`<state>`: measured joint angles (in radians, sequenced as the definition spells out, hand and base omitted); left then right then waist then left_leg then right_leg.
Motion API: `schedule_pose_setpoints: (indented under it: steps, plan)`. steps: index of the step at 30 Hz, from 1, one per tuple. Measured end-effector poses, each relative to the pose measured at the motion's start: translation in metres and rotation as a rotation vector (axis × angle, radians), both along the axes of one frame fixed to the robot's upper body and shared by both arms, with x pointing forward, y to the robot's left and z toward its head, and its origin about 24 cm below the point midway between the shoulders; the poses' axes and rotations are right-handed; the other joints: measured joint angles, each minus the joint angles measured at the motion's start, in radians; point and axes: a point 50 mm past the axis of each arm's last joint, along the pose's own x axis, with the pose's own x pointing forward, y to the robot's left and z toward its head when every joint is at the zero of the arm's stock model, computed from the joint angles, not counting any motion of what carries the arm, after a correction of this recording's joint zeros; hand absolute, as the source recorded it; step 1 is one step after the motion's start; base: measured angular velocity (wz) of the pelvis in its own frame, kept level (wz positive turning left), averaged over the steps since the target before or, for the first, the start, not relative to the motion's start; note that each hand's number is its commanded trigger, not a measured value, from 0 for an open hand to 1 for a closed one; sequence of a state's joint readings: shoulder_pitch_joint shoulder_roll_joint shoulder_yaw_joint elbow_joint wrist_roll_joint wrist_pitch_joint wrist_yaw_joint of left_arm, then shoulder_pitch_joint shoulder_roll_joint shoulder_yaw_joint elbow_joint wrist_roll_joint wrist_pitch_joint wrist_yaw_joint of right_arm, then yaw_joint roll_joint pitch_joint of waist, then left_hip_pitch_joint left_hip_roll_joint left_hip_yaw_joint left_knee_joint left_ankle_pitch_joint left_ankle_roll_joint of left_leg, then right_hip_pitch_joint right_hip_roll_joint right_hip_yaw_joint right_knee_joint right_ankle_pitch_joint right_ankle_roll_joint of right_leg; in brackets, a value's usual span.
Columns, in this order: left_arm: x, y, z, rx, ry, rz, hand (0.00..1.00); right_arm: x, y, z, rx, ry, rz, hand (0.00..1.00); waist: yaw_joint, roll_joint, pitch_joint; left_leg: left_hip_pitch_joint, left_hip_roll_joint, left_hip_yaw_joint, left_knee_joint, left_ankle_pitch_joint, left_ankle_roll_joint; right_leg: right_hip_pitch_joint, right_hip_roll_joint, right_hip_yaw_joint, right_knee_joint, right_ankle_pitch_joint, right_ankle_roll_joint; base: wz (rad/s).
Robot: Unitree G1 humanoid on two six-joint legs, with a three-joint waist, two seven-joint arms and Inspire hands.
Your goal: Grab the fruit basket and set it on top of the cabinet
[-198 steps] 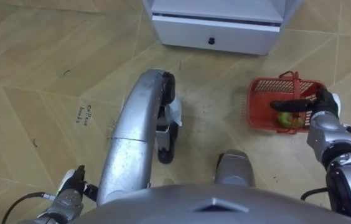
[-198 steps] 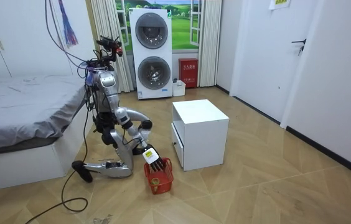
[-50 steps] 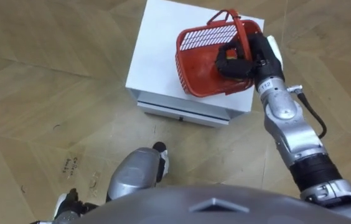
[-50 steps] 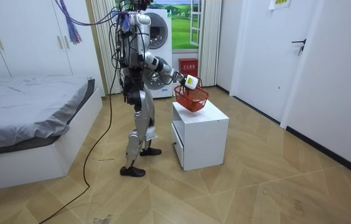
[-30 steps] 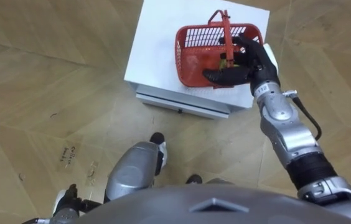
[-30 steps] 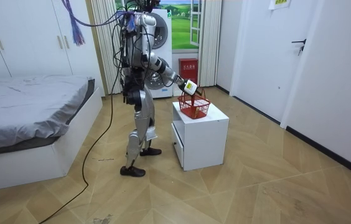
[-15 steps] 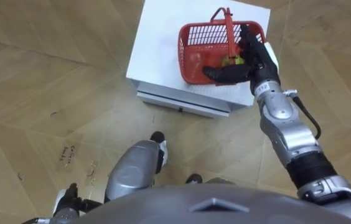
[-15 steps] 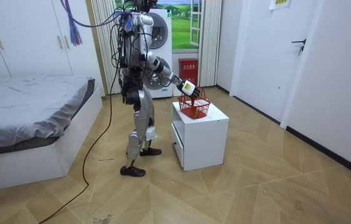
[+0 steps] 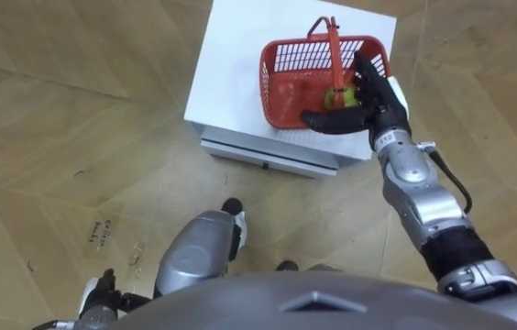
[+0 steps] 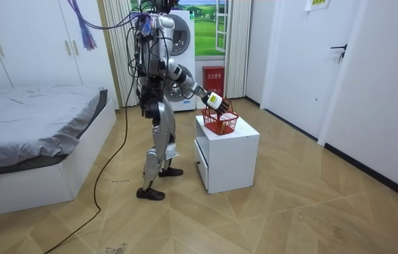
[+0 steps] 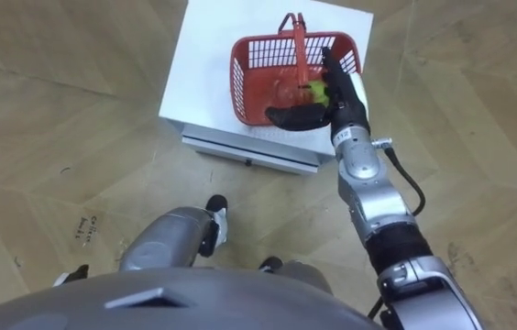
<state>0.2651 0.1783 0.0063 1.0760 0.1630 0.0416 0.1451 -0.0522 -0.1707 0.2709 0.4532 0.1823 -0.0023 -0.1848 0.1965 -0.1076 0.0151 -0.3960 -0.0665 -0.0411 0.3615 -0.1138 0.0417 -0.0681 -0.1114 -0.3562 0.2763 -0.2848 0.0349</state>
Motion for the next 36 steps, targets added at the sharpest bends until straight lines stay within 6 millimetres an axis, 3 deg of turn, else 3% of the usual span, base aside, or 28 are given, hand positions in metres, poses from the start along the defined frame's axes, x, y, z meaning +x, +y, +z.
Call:
schedule_pose_setpoints:
  steps: [6,13,19,22,25,27,30,33,36]
  plan:
    - [0.0,0.0,0.0,0.002,-0.001,0.005,0.0,0.004,-0.001,0.016,0.013,-0.082,-0.021,0.0,-0.004,0.005,0.0007,0.005,0.002,0.011,0.001,-0.001,0.002,0.004,-0.001,0.005,-0.004,0.002,0.004,-0.05]
    - [0.006,0.001,0.0,0.025,-0.022,0.014,0.0,0.007,-0.003,0.036,0.03,-0.202,-0.049,0.0,-0.052,0.019,0.0004,0.044,0.001,0.014,-0.008,-0.001,0.006,0.033,-0.004,0.02,-0.008,0.003,0.006,-0.04]
    - [0.008,0.004,0.002,0.046,-0.043,0.013,0.0,-0.005,-0.031,0.05,-0.021,-0.283,-0.171,0.0,-0.09,0.027,-0.0028,0.107,-0.002,0.037,-0.027,-0.001,0.007,0.085,-0.007,0.042,-0.025,0.007,0.012,-0.07]
    - [0.012,0.004,0.002,0.048,-0.057,0.002,0.0,-0.013,-0.041,0.052,-0.077,-0.314,-0.2,0.0,-0.11,0.034,-0.0089,0.131,0.002,0.051,-0.043,-0.001,0.007,0.094,-0.007,0.061,-0.036,0.008,0.013,-0.16]
    - [0.018,0.004,0.004,0.054,-0.088,-0.005,0.0,-0.029,-0.05,0.041,-0.174,-0.274,-0.214,0.0,-0.131,0.04,-0.0154,0.157,0.002,0.066,-0.06,0.0,0.006,0.11,-0.01,0.072,-0.038,0.008,0.013,-0.14]
    - [0.02,0.004,0.005,0.066,-0.102,-0.004,0.0,-0.039,-0.054,0.029,-0.199,-0.221,-0.233,0.0,-0.143,0.041,-0.0151,0.181,0.001,0.068,-0.076,0.001,0.005,0.125,-0.013,0.073,-0.039,0.008,0.013,-0.1]
    - [0.023,0.004,0.005,0.075,-0.114,-0.003,0.0,-0.058,-0.068,-0.002,-0.245,-0.067,-0.291,0.0,-0.164,0.039,-0.0154,0.21,0.0,0.073,-0.093,0.005,0.004,0.143,-0.017,0.079,-0.039,0.008,0.013,-0.1]
    - [0.025,0.004,0.006,0.079,-0.123,-0.003,0.0,-0.097,-0.09,-0.04,-0.321,0.164,-0.349,0.0,-0.177,0.037,-0.0143,0.227,0.0,0.08,-0.095,0.004,0.004,0.157,-0.018,0.081,-0.043,0.008,0.013,-0.02]
    - [0.023,0.004,0.006,0.104,-0.121,0.002,0.0,-0.133,-0.094,-0.069,-0.339,0.368,-0.378,0.0,-0.193,0.035,-0.0146,0.234,-0.003,0.072,-0.094,0.004,0.003,0.172,-0.017,0.078,-0.058,0.008,0.013,0.02]
